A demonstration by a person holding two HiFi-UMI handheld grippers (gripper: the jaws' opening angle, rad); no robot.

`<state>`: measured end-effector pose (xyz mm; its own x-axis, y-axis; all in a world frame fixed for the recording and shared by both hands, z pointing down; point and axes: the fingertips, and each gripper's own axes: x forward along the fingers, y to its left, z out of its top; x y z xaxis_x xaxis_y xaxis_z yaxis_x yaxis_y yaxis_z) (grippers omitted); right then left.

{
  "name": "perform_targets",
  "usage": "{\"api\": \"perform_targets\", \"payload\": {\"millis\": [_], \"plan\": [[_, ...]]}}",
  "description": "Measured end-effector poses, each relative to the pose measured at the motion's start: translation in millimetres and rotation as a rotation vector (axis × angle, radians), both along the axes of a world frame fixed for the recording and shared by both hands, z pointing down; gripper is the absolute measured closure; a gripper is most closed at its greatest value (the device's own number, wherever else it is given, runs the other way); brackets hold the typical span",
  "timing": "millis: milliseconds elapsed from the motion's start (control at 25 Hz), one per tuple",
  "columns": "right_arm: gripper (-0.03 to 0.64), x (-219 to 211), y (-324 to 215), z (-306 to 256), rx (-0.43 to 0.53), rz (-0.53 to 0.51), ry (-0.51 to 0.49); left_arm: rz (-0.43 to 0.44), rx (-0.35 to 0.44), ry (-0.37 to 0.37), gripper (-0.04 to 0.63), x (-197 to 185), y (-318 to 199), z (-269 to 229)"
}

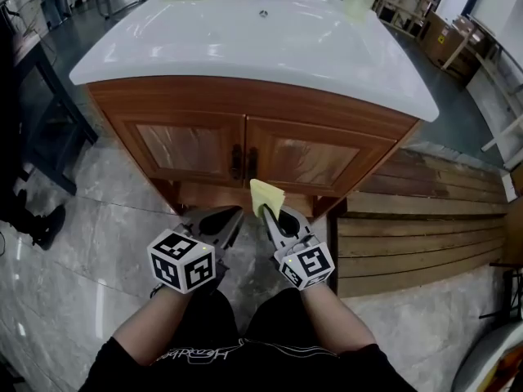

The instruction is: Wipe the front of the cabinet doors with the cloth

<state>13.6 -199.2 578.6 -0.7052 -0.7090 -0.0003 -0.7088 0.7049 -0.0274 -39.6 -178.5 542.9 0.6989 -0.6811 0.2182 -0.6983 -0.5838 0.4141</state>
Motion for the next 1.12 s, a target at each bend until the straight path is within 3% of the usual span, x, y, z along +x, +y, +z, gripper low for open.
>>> {"api": "perform_targets", "payload": {"millis": [240,600,1120], "plan": [[0.577,-34,-10,22,-0.012,-0.027,0.076,-0.026,-0.012,0.000,0.589,-19,6,3],[0.577,-47,-31,33,-0.009,-0.003,0.122,-0.055,-0.003,-0.012,0.589,-40,10,0],[0.577,-10,-53,26,-0.007,0.127,0.109,-0.071,0.000,0.008,0.589,-40,10,-2]]}}
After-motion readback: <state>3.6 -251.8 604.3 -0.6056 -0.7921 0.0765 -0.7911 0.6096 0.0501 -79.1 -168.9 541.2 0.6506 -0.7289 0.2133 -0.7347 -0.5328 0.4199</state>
